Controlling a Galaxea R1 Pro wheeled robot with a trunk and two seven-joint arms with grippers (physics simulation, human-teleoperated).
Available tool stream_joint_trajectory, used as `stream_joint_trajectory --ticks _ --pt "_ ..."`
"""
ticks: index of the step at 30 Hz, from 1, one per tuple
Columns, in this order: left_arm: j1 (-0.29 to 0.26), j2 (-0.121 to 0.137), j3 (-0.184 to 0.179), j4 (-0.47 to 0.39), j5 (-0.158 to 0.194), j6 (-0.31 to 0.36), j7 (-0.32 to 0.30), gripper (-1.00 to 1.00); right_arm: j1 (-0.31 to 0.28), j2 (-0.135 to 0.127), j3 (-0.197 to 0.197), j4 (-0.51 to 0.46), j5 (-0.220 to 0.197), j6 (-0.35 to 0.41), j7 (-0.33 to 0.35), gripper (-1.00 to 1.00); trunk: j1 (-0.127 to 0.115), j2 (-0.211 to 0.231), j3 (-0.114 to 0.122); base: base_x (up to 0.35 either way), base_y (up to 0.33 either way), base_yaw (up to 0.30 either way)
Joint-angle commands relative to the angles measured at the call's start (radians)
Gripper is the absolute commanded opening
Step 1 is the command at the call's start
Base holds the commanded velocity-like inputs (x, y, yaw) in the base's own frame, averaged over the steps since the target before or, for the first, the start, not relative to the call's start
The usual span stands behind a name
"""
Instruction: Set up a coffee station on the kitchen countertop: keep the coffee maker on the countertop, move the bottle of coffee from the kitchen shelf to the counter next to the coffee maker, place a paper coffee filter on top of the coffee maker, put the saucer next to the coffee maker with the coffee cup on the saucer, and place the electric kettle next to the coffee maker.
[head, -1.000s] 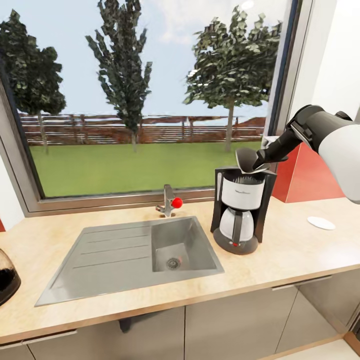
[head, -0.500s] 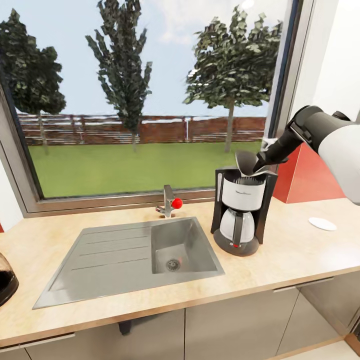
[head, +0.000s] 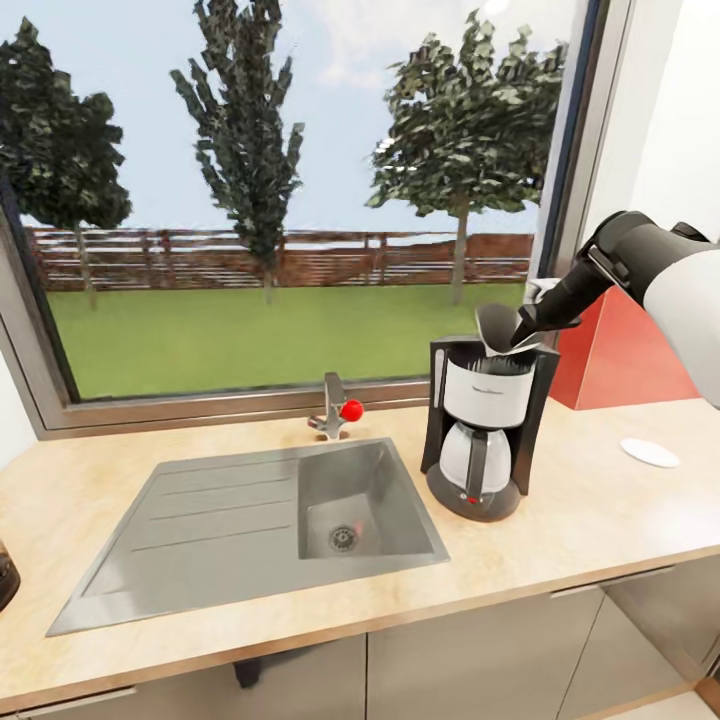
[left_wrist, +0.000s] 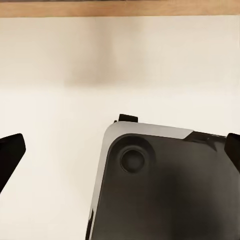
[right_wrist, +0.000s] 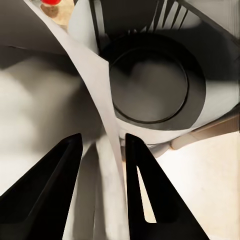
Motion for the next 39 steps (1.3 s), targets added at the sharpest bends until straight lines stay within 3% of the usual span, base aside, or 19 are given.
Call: stream_joint_trajectory --ticks 1,15,20,26,33,39 --pt "0.000 0.000 -0.001 -0.002 0.010 -0.001 -0.001 1.00 0.000 -0.001 0.004 -0.002 0.005 0.005 0.009 -1.00 0.000 -0.001 -0.001 0.032 -0.009 0.000" --pt "0.000 0.000 0.000 -0.002 0.010 -0.001 -0.001 1.00 0.000 -0.004 0.006 -0.001 0.005 0.005 0.013 -1.00 0.000 -0.001 -0.001 0.043 -0.002 0.000" --pt "0.000 0.000 0.000 -0.002 0.010 -0.001 -0.001 1.00 0.000 -0.004 0.007 -0.002 0.005 0.005 0.081 -1.00 0.000 -0.001 -0.001 0.014 0.000 0.000" --pt "0.000 0.000 0.001 -0.002 0.010 -0.001 -0.001 1.00 0.000 -0.005 0.007 -0.002 0.005 0.004 0.106 -1.00 0.000 -0.001 -0.001 0.002 0.000 0.000" --pt "0.000 0.000 0.001 -0.002 0.010 -0.001 -0.001 1.00 0.000 -0.034 0.006 -0.005 0.005 0.004 0.115 -1.00 0.000 -0.001 -0.001 0.003 0.000 0.000" --pt "0.000 0.001 0.001 -0.002 0.010 -0.001 -0.001 1.00 0.000 -0.040 0.007 -0.006 0.005 0.004 0.115 -1.00 0.000 -0.001 -0.001 0.090 -0.036 0.000"
